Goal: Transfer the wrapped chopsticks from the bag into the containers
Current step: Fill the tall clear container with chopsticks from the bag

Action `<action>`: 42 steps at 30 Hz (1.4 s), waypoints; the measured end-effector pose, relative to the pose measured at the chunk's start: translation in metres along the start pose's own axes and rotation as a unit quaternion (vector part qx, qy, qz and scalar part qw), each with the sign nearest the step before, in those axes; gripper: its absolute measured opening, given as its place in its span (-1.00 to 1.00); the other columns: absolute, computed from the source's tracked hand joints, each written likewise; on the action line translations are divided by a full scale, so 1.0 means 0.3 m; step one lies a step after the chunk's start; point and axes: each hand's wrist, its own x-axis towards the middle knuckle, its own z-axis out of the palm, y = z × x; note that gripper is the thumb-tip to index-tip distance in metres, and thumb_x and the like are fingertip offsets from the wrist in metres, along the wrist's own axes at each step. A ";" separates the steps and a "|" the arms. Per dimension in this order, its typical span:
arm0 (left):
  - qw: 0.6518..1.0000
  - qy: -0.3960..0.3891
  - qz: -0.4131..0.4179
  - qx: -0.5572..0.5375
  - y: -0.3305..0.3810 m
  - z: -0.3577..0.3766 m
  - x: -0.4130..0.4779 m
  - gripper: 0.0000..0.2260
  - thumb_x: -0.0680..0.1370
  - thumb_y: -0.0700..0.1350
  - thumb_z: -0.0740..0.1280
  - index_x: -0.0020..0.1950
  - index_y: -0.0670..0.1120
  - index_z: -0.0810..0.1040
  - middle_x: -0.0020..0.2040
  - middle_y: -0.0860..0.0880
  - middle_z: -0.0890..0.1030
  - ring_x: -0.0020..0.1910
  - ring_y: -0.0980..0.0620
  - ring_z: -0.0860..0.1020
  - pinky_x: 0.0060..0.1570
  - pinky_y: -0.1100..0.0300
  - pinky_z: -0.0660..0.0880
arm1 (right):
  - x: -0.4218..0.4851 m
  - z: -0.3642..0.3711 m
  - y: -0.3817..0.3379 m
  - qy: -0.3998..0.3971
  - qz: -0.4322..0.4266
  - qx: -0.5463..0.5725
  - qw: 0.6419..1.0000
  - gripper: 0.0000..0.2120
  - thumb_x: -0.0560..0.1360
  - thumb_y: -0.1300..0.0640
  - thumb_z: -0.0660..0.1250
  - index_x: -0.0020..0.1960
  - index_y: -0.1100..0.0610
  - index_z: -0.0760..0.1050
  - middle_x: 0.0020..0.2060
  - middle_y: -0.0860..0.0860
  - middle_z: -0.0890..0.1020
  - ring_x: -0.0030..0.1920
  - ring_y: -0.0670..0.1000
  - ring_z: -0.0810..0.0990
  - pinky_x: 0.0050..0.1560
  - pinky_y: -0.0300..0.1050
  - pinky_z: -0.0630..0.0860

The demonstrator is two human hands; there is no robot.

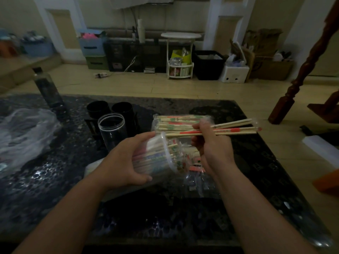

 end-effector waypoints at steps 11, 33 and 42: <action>1.000 -0.007 -0.019 -0.003 0.000 -0.003 -0.009 -0.08 0.14 0.07 0.58 0.35 0.51 0.20 0.33 0.33 0.39 0.29 0.27 0.39 0.26 0.22 0.37 | 0.014 -0.013 0.016 -0.055 0.033 -0.065 0.996 -0.78 0.50 0.03 0.42 -0.05 0.19 0.63 -0.26 0.00 0.71 -0.23 -0.07 0.67 -0.12 -0.12 0.57; 0.999 -0.032 -0.012 0.019 0.019 0.022 0.000 -0.08 0.12 0.13 0.55 0.33 0.56 0.13 0.28 0.38 0.34 0.27 0.27 0.37 0.23 0.27 0.33 | 0.020 0.011 0.085 -0.098 0.135 0.078 0.983 -0.83 0.56 0.12 0.32 -0.13 0.20 0.59 -0.31 0.08 0.67 -0.32 0.02 0.65 -0.33 -0.16 0.56; 0.999 -0.037 -0.014 0.023 0.013 0.028 0.001 -0.08 0.15 0.08 0.59 0.34 0.51 0.16 0.27 0.40 0.33 0.27 0.35 0.33 0.14 0.54 0.23 | 0.037 0.002 0.132 -0.033 0.094 -0.017 0.995 -0.68 0.44 0.11 0.49 0.16 0.05 0.54 -0.06 0.10 0.71 -0.06 0.16 0.70 -0.03 0.15 0.63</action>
